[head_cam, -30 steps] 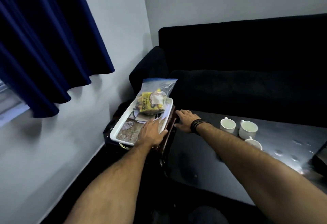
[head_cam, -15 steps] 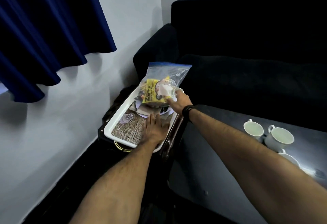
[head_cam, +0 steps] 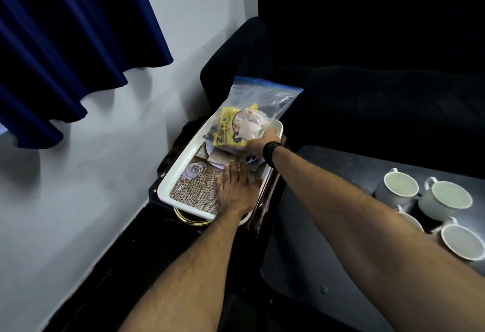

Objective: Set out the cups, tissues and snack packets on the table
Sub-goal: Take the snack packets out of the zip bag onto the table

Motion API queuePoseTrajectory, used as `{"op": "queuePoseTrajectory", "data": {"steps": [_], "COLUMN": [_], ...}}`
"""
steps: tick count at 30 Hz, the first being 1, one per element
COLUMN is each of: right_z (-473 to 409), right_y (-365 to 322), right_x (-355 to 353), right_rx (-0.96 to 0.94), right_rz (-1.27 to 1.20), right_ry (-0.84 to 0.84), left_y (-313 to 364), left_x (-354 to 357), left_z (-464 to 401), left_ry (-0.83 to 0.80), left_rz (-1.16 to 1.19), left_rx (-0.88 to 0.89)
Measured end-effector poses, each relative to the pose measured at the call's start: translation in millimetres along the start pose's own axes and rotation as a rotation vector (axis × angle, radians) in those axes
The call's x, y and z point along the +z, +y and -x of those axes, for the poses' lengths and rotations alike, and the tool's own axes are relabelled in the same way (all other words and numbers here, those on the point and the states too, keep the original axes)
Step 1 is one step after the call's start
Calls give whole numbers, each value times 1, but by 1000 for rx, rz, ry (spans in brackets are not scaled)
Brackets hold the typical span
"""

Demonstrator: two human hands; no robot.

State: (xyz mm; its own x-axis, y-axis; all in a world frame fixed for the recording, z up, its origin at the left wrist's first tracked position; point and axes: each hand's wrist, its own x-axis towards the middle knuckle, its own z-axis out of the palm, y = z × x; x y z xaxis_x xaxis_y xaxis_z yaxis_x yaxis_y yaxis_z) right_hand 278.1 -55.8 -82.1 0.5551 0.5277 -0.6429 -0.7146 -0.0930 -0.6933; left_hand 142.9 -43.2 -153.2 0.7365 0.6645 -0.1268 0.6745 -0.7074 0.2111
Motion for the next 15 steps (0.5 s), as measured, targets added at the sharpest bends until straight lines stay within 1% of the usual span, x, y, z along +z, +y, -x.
{"op": "queuePoseTrajectory", "data": {"steps": [1, 2, 3, 4, 5, 6, 7, 9, 10, 13, 15], "right_z": [-5, -5, -5, -4, -6, -7, -10, -15, -19, -21, -24], "right_y": [3, 2, 2, 2, 3, 1, 0, -3, -4, -3, -6], "right_x": [-1, 0, 1, 3, 4, 5, 5, 4, 5, 4, 3], "right_rx": [94, 149, 118, 33, -77, -194, -286, -353, -342, -240, -263], "right_rz": [-179, -254, -127, 29, 194, 303, 315, 165, 102, 73, 103], "right_ry": [-32, -67, -71, -38, 43, 119, 161, 184, 189, 237, 233], "left_y": [0, 0, -1, -1, -2, -2, -2, -3, -4, -3, -2], "left_x": [1, 1, 2, 3, 3, 4, 5, 6, 6, 8, 8], "left_z": [0, 0, -1, -1, -2, -3, -4, -5, -6, -8, -9], "left_ry": [3, 5, 4, 4, 4, 6, 9, 11, 2, -5, 3], "left_rz": [0, 4, 12, 22, 30, 29, 18, -7, -14, -20, -34], "left_rx": [-2, -3, -4, -4, -2, -1, 1, 1, 0, -10, -15]}}
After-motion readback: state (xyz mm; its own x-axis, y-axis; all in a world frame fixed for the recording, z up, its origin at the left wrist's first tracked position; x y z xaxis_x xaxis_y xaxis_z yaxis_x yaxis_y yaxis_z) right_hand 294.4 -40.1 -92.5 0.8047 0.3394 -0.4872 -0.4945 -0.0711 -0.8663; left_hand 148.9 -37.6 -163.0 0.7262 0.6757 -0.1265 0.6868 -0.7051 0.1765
